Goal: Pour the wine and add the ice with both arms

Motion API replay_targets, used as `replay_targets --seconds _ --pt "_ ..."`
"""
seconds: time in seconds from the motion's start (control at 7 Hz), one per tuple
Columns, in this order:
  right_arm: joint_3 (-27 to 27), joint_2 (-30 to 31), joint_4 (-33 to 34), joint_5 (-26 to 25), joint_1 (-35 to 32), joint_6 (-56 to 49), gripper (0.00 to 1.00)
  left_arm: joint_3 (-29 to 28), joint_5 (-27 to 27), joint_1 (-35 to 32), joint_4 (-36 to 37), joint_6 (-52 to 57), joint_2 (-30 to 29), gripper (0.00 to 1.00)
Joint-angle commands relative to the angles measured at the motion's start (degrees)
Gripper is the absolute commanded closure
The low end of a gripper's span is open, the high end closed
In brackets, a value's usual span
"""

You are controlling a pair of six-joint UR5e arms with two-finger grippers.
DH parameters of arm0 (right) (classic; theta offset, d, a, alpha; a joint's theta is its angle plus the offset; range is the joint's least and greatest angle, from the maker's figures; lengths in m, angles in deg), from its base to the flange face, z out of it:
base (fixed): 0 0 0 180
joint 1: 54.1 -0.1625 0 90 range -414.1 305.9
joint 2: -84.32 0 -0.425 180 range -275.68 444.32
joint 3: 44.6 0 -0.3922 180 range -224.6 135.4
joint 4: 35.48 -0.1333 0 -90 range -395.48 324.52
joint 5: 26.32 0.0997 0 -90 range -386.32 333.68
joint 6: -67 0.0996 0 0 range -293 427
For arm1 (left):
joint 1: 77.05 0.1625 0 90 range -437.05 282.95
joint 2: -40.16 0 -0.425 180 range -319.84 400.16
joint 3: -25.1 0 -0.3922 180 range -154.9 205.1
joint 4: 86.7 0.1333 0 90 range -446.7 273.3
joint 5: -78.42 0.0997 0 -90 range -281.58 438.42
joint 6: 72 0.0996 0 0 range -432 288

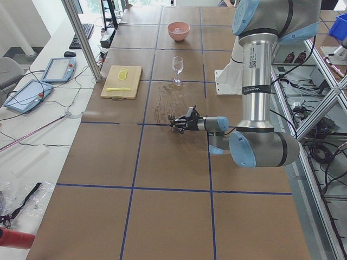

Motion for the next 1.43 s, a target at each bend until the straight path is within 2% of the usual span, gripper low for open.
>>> replay_targets --seconds 0.0,0.14,0.29,0.43,1.29 --pt "0.0 -0.1 0.0 0.0 0.0 0.0 0.00 0.0 0.0 0.0 0.0 0.1 -0.4 0.69" --pt "0.0 -0.1 0.0 0.0 0.0 0.0 0.00 0.1 0.0 0.0 0.0 0.1 -0.5 0.62" --pt "0.0 -0.2 0.0 -0.1 0.0 0.0 0.00 0.1 0.0 0.0 0.0 0.1 -0.5 0.51" --pt "-0.1 -0.3 0.0 -0.1 0.0 0.0 0.00 0.1 0.1 0.0 0.0 0.1 -0.5 0.01" --pt "-0.2 -0.7 0.0 -0.1 0.0 0.1 0.00 4.9 0.1 -2.5 -0.2 2.5 0.6 0.00"
